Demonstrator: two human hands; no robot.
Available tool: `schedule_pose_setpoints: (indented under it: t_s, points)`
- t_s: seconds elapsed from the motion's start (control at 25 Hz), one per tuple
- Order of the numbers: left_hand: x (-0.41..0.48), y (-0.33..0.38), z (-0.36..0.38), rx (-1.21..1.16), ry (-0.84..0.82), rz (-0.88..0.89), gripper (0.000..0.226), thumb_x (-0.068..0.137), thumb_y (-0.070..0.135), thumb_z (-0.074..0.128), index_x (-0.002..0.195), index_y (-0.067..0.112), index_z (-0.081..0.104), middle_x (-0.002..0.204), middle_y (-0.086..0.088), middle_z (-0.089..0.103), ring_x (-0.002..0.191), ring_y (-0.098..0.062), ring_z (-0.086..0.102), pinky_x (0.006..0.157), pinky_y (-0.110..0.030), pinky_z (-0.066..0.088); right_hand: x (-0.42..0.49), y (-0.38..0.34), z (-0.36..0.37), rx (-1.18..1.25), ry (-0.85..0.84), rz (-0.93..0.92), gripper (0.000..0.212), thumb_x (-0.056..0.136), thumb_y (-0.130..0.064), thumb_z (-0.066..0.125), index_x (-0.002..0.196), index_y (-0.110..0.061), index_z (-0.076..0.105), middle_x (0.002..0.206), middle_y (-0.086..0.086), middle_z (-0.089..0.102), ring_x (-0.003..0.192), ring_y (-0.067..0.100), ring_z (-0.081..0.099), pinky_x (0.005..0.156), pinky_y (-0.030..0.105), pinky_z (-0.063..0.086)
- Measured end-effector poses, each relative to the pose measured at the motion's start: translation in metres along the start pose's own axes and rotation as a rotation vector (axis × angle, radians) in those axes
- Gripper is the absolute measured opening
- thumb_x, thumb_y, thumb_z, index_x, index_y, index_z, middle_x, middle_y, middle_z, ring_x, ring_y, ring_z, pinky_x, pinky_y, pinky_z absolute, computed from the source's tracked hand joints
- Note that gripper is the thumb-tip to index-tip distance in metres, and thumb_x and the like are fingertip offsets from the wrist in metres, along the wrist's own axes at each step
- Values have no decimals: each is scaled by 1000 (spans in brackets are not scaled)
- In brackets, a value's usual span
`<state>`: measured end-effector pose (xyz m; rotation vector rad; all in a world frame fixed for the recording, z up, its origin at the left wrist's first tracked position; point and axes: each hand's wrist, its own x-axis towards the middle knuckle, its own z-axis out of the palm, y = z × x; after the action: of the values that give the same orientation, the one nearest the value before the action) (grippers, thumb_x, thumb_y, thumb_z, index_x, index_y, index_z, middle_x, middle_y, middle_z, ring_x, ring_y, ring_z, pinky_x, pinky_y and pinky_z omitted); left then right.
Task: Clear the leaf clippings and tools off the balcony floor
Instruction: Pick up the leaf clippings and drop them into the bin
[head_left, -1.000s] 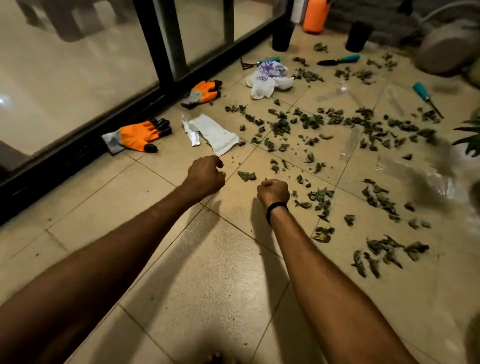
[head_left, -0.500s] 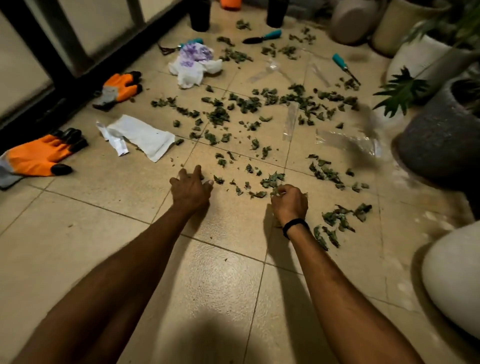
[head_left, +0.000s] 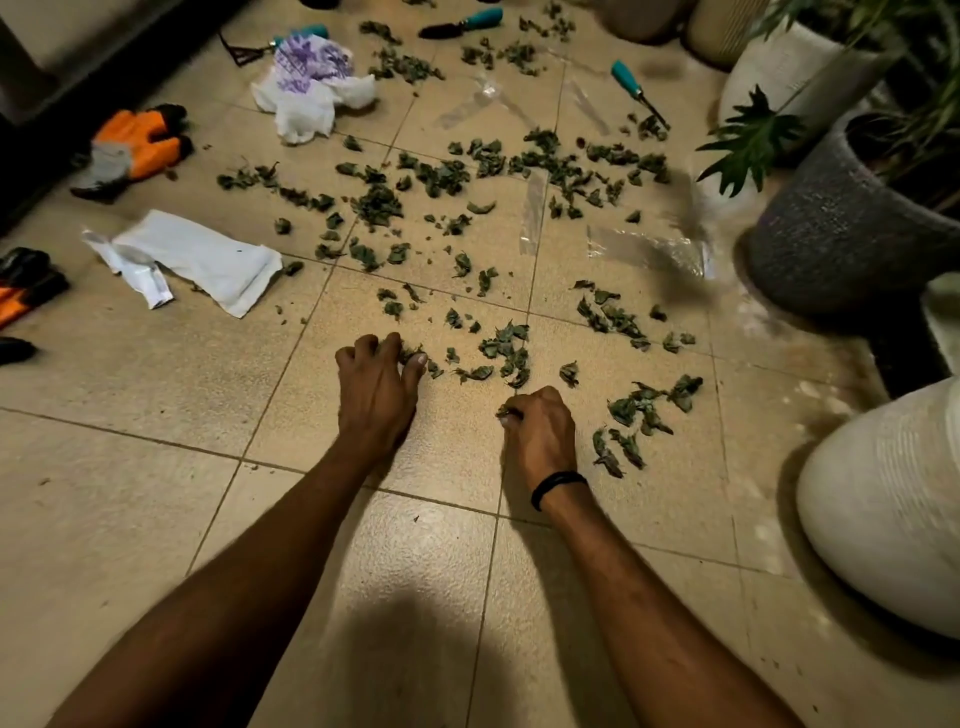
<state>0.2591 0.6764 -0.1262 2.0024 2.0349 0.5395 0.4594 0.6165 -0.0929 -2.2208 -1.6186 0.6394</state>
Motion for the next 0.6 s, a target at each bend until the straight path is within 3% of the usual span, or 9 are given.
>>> schedule_pose_setpoints:
  t_s: [0.12, 0.36, 0.48, 0.6]
  points:
    - [1, 7, 1, -19, 24, -23, 37, 98, 42, 55, 118, 13, 62, 118, -17, 54, 107, -33, 43, 85, -40, 41, -7, 0, -2, -91, 61, -82, 14, 89, -6, 56, 87, -8, 70, 92, 5, 58, 81, 18, 54, 68, 23, 39]
    - [3, 21, 11, -246, 87, -64, 9, 97, 10, 51, 100, 5, 57, 96, -20, 57, 89, -36, 53, 70, -33, 32, -9, 35, -32, 14, 169, 113, 2, 86, -14, 68, 87, -13, 70, 86, 3, 68, 77, 15, 60, 59, 20, 39]
    - [-4, 44, 14, -323, 62, -14, 36, 84, -8, 48, 116, 4, 58, 99, -19, 61, 92, -33, 55, 74, -35, 41, -10, 71, -51, -131, 169, 201, 23, 92, -9, 59, 113, -11, 67, 107, 11, 66, 95, 22, 60, 72, 21, 43]
    - [-6, 68, 17, -288, -14, 5, 56, 83, -8, 47, 136, 8, 51, 114, -23, 56, 105, -36, 49, 87, -41, 41, -21, 86, -55, -143, 51, 242, 36, 93, -27, 60, 128, -16, 58, 126, 19, 48, 114, 36, 49, 92, 34, 44]
